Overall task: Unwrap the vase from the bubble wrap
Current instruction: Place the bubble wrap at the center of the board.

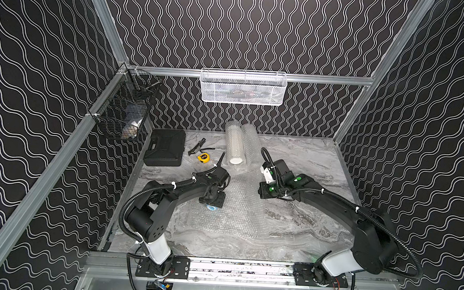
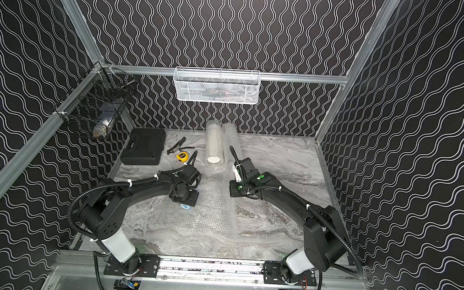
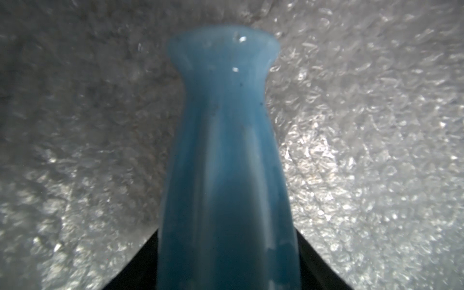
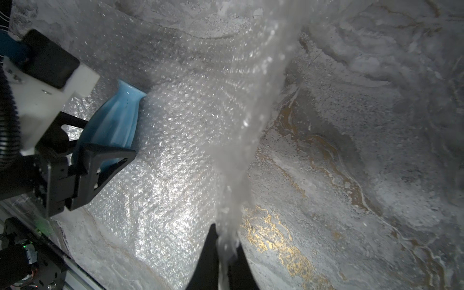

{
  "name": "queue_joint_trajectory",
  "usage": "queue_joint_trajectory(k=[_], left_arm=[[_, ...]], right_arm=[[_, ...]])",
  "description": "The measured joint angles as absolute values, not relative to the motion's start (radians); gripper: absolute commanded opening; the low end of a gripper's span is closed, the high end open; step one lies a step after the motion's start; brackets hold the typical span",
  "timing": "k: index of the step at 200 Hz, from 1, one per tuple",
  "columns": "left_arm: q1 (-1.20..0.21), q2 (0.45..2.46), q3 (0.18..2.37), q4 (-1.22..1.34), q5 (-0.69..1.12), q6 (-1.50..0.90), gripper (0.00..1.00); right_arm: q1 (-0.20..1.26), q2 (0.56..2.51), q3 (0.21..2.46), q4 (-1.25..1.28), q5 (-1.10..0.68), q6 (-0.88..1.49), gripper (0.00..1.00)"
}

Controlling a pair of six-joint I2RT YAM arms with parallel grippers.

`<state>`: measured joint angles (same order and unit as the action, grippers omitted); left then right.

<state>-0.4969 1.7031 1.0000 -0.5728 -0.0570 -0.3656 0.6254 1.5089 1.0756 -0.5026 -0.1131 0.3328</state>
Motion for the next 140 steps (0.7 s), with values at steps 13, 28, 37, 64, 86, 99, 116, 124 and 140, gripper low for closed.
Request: queue_joint_trajectory(k=[13, 28, 37, 64, 86, 99, 116, 124, 140], left_arm=[[-0.497, 1.703, 0.997, -0.569, -0.057, -0.366, 0.53], [-0.497, 1.701, 0.992, -0.562, -0.057, -0.366, 0.48], [-0.497, 1.697, 0.989, -0.558, -0.057, -0.366, 0.48], [-0.497, 1.691, 0.987, -0.555, -0.057, -0.366, 0.48], [-0.497, 1.679, 0.987, -0.554, -0.061, -0.366, 0.48], [-0.497, 1.666, 0.987, -0.554, -0.065, -0.366, 0.48], [-0.497, 1.65, 0.989, -0.553, -0.072, -0.365, 0.48], [-0.497, 1.64, 0.99, -0.551, -0.072, -0.365, 0.48], [-0.497, 1.607, 0.989, -0.543, -0.07, -0.364, 0.48]], right_arm=[[0.625, 1.501, 1.076, -0.503, -0.102, 0.333, 0.23], [0.625, 1.49, 1.076, -0.504, -0.084, 0.333, 0.31], [0.625, 1.483, 1.076, -0.505, -0.078, 0.333, 0.38], [0.621, 1.462, 1.066, -0.509, -0.03, 0.342, 0.57], [0.617, 1.447, 1.055, -0.515, 0.032, 0.363, 0.65], [0.615, 1.437, 1.048, -0.519, 0.07, 0.384, 0.65], [0.611, 1.422, 1.036, -0.521, 0.114, 0.408, 0.65], [0.607, 1.413, 1.028, -0.521, 0.126, 0.417, 0.65], [0.599, 1.389, 1.008, -0.512, 0.121, 0.427, 0.65]])
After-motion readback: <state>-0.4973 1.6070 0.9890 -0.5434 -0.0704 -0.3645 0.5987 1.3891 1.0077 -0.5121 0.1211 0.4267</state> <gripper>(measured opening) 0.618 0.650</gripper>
